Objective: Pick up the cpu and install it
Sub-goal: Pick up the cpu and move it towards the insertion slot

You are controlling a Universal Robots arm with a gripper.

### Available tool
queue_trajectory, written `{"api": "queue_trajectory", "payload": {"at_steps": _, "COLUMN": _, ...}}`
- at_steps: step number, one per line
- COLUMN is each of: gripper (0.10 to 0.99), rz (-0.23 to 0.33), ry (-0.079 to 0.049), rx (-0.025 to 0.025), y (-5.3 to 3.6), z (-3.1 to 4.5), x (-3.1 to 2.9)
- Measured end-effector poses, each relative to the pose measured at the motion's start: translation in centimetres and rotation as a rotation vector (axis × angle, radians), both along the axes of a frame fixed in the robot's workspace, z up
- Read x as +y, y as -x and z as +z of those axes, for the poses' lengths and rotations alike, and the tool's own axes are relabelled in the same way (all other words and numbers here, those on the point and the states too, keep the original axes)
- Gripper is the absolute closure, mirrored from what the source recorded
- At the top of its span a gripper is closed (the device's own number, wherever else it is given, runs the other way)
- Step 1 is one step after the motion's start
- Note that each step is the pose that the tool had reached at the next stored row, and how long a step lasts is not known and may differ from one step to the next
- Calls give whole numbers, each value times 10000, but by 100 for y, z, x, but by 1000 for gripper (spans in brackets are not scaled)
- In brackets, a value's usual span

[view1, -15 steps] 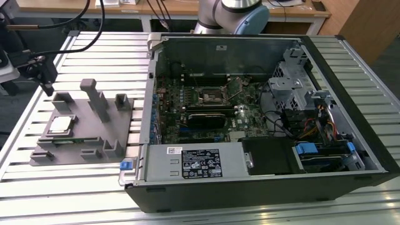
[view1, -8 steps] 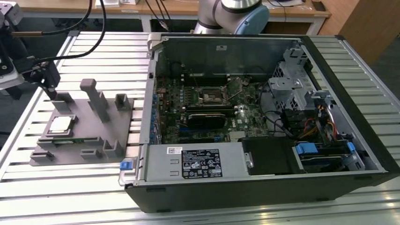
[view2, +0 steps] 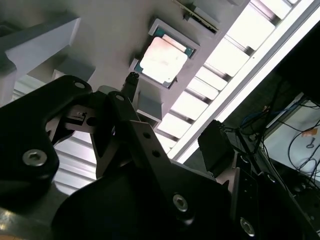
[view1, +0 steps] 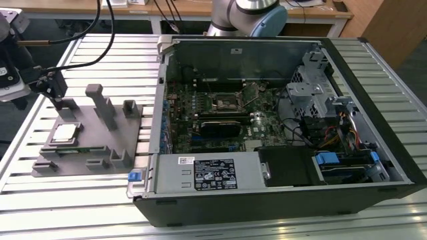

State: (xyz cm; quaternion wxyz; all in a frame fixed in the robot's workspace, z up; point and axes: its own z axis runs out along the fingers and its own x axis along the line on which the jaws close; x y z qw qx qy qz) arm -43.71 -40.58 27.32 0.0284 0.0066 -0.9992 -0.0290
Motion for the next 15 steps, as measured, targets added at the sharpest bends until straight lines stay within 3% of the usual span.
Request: {"api": "queue_trajectory", "payload": {"at_steps": 15, "gripper": 325, "rz": -2, "ry": 0, "rx": -50, "y": 1, "z": -242, "x": -7}}
